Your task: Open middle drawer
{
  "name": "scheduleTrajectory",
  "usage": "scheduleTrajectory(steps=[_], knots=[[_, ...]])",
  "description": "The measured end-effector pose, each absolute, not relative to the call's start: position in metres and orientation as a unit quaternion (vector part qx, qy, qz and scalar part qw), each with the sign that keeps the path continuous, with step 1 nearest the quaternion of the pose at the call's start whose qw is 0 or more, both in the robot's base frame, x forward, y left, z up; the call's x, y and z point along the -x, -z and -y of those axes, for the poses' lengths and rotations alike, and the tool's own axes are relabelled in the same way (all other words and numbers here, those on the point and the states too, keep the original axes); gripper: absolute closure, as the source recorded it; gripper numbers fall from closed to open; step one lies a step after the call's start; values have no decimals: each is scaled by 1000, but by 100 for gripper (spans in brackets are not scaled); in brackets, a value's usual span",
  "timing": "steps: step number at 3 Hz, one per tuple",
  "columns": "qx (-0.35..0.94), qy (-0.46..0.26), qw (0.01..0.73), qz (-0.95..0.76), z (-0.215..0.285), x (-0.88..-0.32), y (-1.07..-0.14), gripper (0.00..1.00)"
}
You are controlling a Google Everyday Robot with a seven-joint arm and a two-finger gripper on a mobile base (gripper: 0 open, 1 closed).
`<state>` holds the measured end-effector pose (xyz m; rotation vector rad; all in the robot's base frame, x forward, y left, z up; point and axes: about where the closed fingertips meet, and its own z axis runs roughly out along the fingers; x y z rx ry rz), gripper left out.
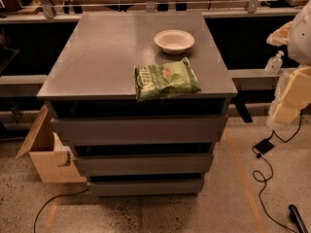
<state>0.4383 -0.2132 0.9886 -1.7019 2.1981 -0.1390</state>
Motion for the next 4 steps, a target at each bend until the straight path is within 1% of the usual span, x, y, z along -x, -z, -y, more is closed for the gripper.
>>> scheduleTrajectory(steps=[1,2,4], knots=[[602,49,178,-777,213,-438,-989,0],[603,39,167,-780,213,-433,-968,0],[617,-12,149,-772,216,-414,-869,0]])
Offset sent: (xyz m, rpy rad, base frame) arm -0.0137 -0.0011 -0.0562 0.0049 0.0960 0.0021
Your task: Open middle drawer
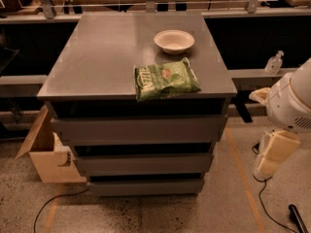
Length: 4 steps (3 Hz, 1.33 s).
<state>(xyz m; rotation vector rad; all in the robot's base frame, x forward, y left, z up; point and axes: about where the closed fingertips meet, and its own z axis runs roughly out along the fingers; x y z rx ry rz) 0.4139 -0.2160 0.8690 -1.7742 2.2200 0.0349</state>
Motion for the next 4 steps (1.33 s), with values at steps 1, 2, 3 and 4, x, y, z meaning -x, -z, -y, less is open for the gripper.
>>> scheduleTrajectory(steps=[1,2,3,4], knots=[[618,-40,155,-770,213,-417,-819,0],[617,-70,172,-765,202,-426,-774,0],[617,-70,172,-765,202,-426,-774,0],[619,-76,175,-762,201,-425,-765,0]])
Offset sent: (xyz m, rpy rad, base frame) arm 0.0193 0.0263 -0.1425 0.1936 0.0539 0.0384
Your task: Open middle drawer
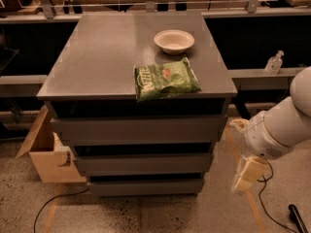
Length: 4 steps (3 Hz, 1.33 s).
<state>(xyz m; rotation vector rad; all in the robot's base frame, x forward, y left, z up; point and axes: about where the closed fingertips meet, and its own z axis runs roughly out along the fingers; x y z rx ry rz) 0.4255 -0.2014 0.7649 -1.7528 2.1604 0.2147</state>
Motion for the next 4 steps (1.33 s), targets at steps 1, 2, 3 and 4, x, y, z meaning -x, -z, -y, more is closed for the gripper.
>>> scheduleTrajectory(steps=[1,2,3,4], knots=[[638,-91,189,-741,201,-430,-719,0],[652,-98,185,-729,200,-436,-682,0],[665,-110,182,-715,194,-441,-649,0],[673,-121,182,-707,189,-442,-624,0]])
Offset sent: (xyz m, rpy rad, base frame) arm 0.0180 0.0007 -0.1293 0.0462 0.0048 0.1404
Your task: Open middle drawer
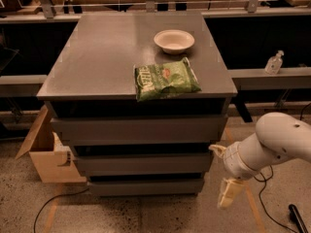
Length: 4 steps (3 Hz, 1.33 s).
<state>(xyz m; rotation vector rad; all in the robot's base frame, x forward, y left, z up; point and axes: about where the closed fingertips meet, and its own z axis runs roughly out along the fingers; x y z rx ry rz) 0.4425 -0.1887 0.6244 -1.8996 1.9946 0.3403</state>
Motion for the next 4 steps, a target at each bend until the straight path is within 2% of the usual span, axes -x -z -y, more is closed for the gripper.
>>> scheduleTrajectory(steps=[2,4], knots=[[672,-136,184,-704,165,-444,-564,0],[680,-124,188,-697,157,-455,-544,0]])
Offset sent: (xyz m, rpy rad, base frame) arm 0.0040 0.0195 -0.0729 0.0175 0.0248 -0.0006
